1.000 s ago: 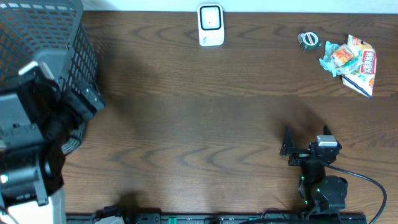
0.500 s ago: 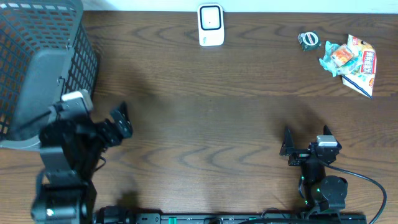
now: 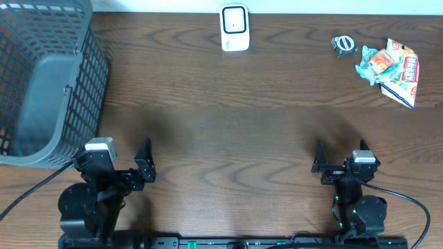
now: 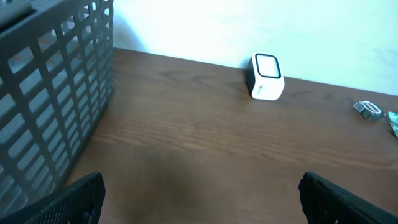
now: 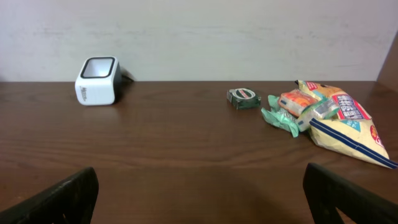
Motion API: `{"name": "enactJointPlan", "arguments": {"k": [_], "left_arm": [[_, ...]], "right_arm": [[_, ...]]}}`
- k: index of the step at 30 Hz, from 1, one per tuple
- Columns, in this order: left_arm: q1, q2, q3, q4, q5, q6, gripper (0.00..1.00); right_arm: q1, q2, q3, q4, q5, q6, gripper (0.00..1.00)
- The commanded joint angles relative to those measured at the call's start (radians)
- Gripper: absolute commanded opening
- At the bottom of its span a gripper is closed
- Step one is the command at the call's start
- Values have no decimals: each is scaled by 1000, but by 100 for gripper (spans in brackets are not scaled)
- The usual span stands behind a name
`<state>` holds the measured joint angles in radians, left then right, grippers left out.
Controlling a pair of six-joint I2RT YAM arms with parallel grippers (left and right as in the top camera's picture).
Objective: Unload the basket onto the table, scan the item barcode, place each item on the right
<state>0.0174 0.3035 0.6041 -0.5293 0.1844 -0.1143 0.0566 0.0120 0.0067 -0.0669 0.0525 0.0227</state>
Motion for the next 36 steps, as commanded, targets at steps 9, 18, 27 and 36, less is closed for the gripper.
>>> {"name": "enactJointPlan", "arguments": {"k": [9, 18, 27, 36], "left_arm": [[-4, -150, -246, 291, -2, 31, 98], [-4, -277, -429, 475, -3, 32, 98], [-4, -302, -522, 600, -37, 31, 98], [-4, -302, -600, 755, -66, 31, 98]], "right_arm": [[-5, -6, -2, -4, 1, 14, 99], [-5, -6, -2, -4, 1, 14, 99], [-5, -6, -2, -4, 1, 14, 99], [-5, -6, -2, -4, 1, 14, 99]]}}
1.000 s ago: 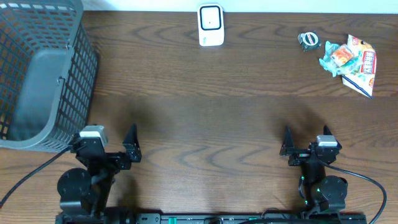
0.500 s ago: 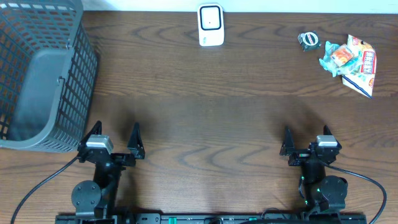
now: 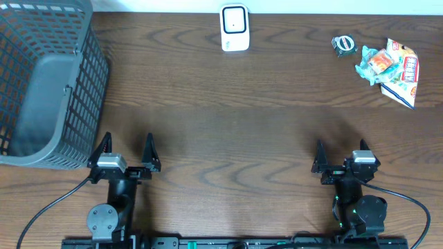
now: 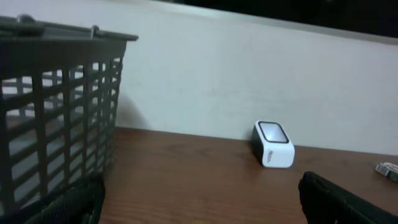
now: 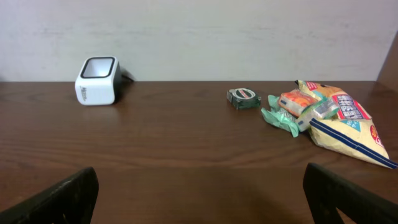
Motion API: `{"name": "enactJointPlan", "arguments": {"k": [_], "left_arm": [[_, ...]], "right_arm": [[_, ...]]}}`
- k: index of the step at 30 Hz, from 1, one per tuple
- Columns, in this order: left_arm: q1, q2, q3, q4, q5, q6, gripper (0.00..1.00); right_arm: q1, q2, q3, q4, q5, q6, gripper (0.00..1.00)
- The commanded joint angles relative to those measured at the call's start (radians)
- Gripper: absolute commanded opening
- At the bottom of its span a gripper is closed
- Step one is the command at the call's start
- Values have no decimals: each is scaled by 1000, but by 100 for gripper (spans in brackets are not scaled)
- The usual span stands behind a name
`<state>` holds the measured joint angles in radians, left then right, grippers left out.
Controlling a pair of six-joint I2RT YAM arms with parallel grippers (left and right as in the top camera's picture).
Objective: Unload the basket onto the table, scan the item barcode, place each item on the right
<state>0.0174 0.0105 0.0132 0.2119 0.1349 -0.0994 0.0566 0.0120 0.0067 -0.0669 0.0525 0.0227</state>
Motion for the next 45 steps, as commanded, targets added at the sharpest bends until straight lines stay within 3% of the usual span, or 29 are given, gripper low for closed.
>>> {"name": "enactJointPlan", "arguments": {"k": [1, 17, 41, 45], "left_arm": [[-4, -9, -9, 10, -16, 17, 98], [-4, -9, -9, -280, -74, 17, 98], [-4, -9, -9, -281, -76, 18, 98], [-25, -9, -9, -280, -68, 141, 98]], "right_arm": [[-5, -6, -2, -4, 1, 14, 99], [-5, -6, -2, -4, 1, 14, 99], [-5, -6, -2, -4, 1, 14, 99], [-5, -6, -2, -4, 1, 14, 99]]}}
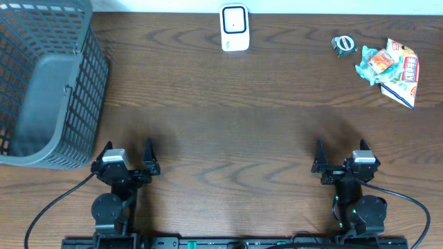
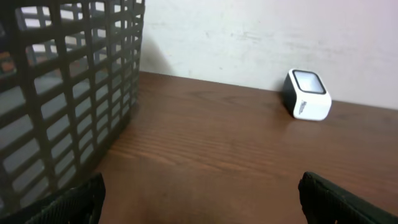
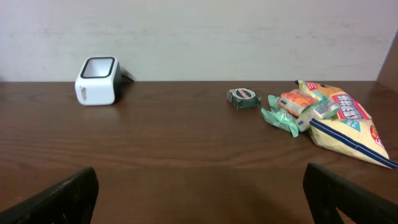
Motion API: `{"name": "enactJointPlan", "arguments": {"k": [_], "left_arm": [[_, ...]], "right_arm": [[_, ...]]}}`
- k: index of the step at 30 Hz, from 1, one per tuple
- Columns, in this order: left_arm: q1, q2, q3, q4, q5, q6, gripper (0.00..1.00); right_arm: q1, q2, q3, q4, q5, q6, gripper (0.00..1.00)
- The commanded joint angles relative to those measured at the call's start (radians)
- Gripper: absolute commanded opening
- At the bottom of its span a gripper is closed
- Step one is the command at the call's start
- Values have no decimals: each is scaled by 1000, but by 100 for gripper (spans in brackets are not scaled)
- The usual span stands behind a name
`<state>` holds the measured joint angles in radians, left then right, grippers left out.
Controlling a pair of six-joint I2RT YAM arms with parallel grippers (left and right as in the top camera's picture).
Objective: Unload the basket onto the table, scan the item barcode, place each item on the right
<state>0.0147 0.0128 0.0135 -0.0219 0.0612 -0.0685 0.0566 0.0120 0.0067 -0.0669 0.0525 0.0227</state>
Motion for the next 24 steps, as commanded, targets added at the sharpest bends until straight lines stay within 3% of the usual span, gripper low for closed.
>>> {"name": "enactJointPlan", "arguments": {"k": [1, 10, 16, 24], "left_arm": [[-32, -11, -10, -46, 5, 139, 98], [-38, -12, -10, -53, -63, 153, 98], [-3, -12, -10, -53, -71, 22, 98], [1, -12, -10, -54, -69, 31, 98]], "right_arm": [[-5, -6, -2, -4, 1, 14, 99], [-5, -6, -2, -4, 1, 14, 99], [-5, -6, -2, -4, 1, 14, 99], [-5, -6, -2, -4, 1, 14, 99]]}}
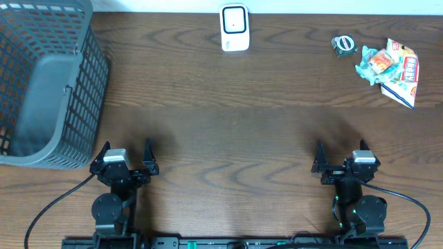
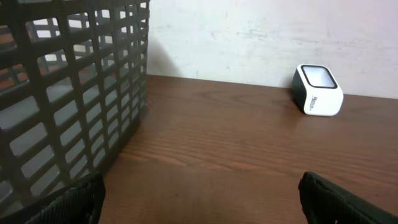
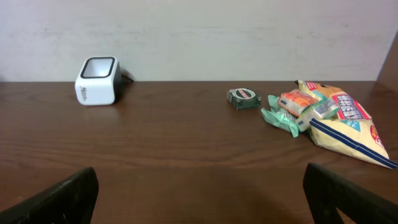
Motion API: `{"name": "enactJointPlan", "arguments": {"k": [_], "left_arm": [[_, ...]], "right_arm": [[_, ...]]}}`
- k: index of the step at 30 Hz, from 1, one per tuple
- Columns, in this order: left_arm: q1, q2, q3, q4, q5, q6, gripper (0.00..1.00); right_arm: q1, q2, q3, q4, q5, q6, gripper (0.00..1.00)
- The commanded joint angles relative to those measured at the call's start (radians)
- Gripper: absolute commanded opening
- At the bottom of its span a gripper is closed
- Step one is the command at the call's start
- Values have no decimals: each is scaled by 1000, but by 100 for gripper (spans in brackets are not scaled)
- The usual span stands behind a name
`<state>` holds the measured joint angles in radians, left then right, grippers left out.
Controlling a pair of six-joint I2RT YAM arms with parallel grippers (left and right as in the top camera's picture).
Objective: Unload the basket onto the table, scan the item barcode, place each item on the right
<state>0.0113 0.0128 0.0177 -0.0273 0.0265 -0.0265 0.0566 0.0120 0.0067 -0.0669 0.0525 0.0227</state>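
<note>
The white barcode scanner (image 1: 234, 28) stands at the table's far edge; it also shows in both wrist views (image 2: 319, 98) (image 3: 97, 81). At the far right lie a small green item (image 1: 343, 45) (image 3: 243, 98) and a pile of snack packets (image 1: 387, 66) (image 3: 329, 115). My left gripper (image 1: 127, 147) (image 2: 199, 199) rests open at the near left, nothing between its fingers. At the near right, my right gripper (image 1: 340, 149) (image 3: 199, 199) is likewise open and holds nothing. Both are far from the items and the scanner.
A grey mesh basket (image 1: 41, 83) (image 2: 62, 93) fills the far left, just beyond my left gripper. The dark wooden table (image 1: 228, 124) stretches between the grippers and the scanner. A pale wall runs behind the table's far edge.
My left wrist has turned slightly: the scanner sits a little further right and the basket looms larger in its view. The right arm and all objects are unchanged.
My left arm first stood skewed beside the basket, gripper open. It then sat squarely at the near edge, its camera looking level at the wall. After that it looked down over the table, and it has shifted only slightly since. The right arm never moved.
</note>
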Motion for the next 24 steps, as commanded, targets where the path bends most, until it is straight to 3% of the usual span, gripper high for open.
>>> {"name": "enactJointPlan", "arguments": {"k": [1, 6, 24], "left_arm": [[4, -12, -14, -48, -35, -6, 98], [-6, -12, -14, -48, -35, 56, 98], [-18, -12, -14, -50, -27, 52, 98]], "right_arm": [[-5, -6, -2, -4, 1, 14, 99], [-5, -6, -2, -4, 1, 14, 99], [-5, -6, -2, -4, 1, 14, 99]]}}
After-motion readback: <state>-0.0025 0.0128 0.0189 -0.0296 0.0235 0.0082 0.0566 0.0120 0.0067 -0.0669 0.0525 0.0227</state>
